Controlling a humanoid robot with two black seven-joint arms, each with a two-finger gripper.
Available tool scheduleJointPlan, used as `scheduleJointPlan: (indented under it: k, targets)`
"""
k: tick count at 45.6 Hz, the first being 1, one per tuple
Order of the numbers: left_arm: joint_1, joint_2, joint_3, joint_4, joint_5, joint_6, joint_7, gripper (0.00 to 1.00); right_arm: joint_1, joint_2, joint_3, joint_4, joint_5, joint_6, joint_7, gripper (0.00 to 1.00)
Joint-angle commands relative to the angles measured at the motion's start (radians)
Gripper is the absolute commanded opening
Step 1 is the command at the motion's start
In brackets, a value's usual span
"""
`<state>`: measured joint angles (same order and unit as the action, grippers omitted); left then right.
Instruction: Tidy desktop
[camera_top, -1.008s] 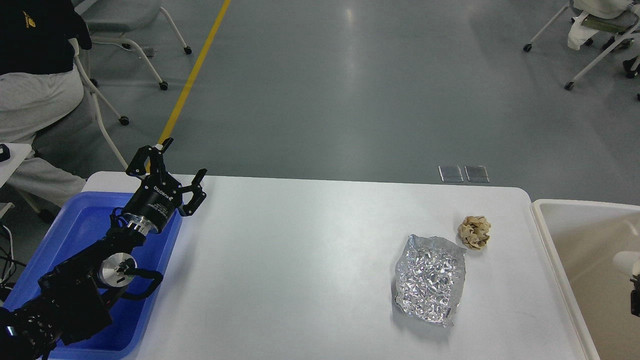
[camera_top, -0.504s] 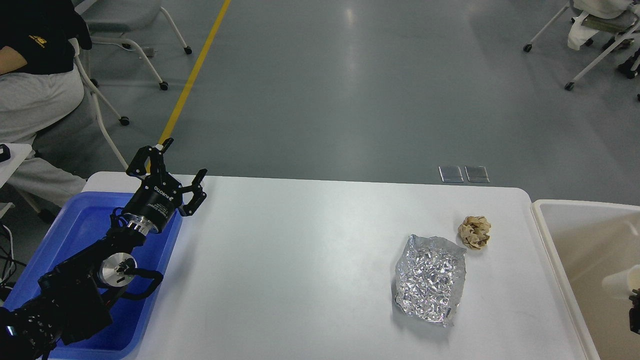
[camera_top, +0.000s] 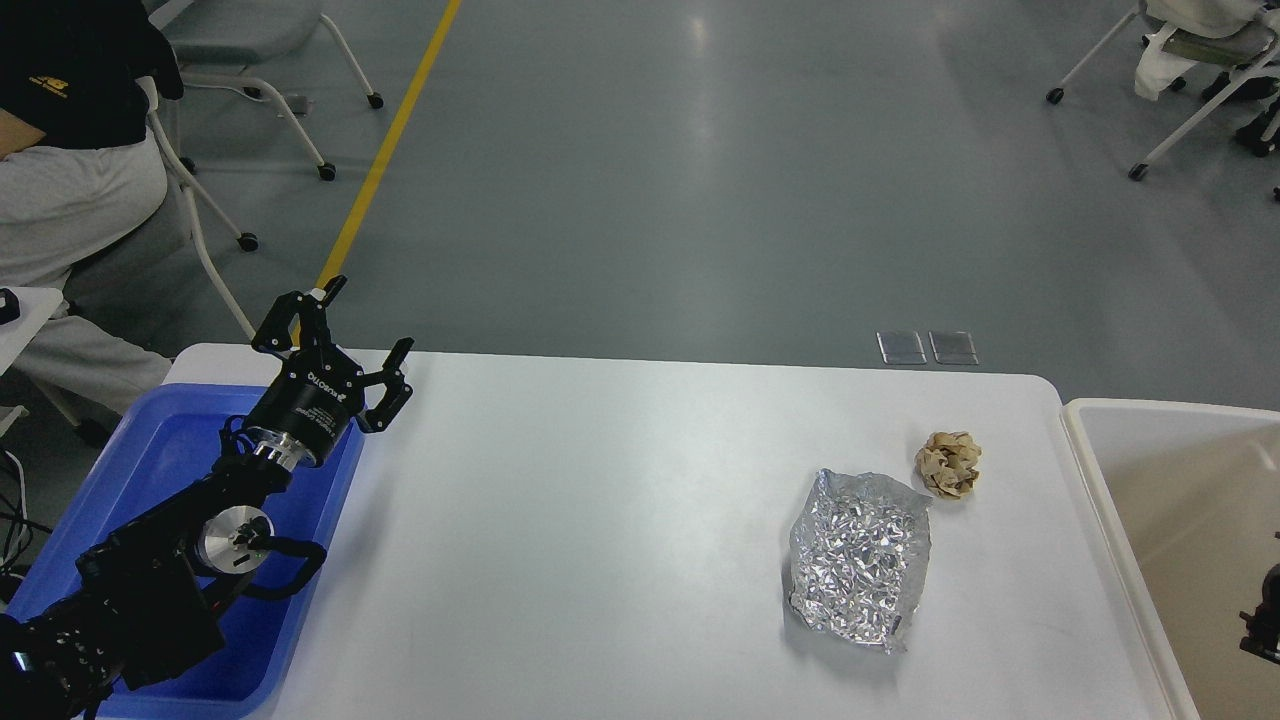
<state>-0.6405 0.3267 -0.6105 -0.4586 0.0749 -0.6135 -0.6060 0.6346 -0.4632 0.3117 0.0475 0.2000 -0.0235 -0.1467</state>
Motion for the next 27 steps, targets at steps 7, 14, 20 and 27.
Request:
scheduleJointPlan:
  k: [7, 14, 20, 27]
  targets:
    - [0.001, 0.0, 0.0, 0.0, 0.0, 0.0, 0.0, 1.0, 0.177, -0.011, 0.015, 0.063, 0.001, 0.022, 0.001, 0.99]
    - [-0.001, 0.0, 0.0, 0.0, 0.0, 0.0, 0.0, 1.0, 0.252, -0.075, 0.043, 0.251, 0.007, 0.073, 0.006, 0.99]
    - [-0.001, 0.0, 0.0, 0.0, 0.0, 0.0, 0.0, 1.0, 0.255, -0.114, 0.205, 0.428, 0.006, 0.132, 0.013, 0.99]
    - [-0.001, 0.0, 0.002, 0.0, 0.0, 0.0, 0.0, 1.0, 0.254, -0.109, 0.372, 0.56, 0.006, 0.154, 0.013, 1.0]
